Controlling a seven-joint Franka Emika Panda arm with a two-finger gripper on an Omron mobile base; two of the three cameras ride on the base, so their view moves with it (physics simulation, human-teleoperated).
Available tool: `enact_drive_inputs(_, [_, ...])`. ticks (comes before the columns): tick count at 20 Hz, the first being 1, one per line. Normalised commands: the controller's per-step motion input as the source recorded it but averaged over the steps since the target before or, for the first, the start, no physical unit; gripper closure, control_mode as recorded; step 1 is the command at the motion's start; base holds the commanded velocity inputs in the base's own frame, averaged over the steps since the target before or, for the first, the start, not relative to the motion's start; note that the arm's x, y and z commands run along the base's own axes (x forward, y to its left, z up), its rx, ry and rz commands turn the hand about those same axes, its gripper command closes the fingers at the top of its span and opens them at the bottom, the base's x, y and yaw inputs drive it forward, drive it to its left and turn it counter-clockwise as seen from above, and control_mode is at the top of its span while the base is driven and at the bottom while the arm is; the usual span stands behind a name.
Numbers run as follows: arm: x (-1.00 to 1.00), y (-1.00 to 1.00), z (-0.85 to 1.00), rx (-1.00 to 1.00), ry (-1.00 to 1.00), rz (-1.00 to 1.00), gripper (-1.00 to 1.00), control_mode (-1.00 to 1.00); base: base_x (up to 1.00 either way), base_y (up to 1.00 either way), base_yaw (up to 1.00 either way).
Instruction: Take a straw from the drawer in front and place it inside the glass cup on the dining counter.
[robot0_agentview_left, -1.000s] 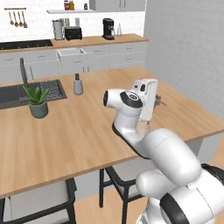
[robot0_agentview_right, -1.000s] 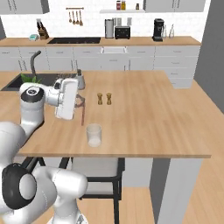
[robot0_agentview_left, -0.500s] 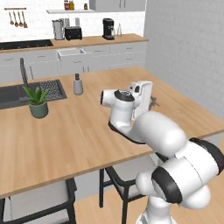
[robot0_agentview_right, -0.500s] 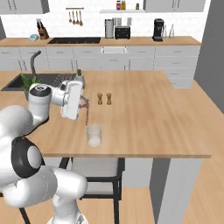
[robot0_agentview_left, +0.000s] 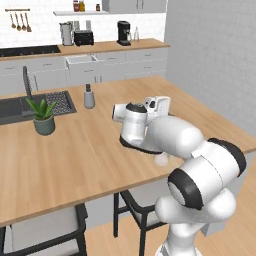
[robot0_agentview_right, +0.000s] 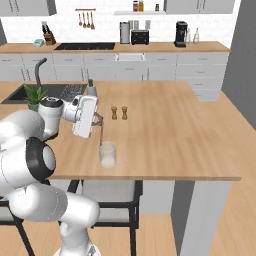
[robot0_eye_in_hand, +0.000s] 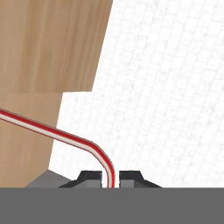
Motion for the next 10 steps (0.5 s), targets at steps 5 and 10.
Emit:
enact_drive_inputs(5, [0.09, 0.00, -0.18, 0.00, 0.00, -0.04, 1.00, -1.00, 0.00, 0.00, 0.00])
enact_drive_inputs(10, [0.18, 0.00, -0.15, 0.00, 0.00, -0.03, 1.00, -1.00, 0.00, 0.00, 0.00])
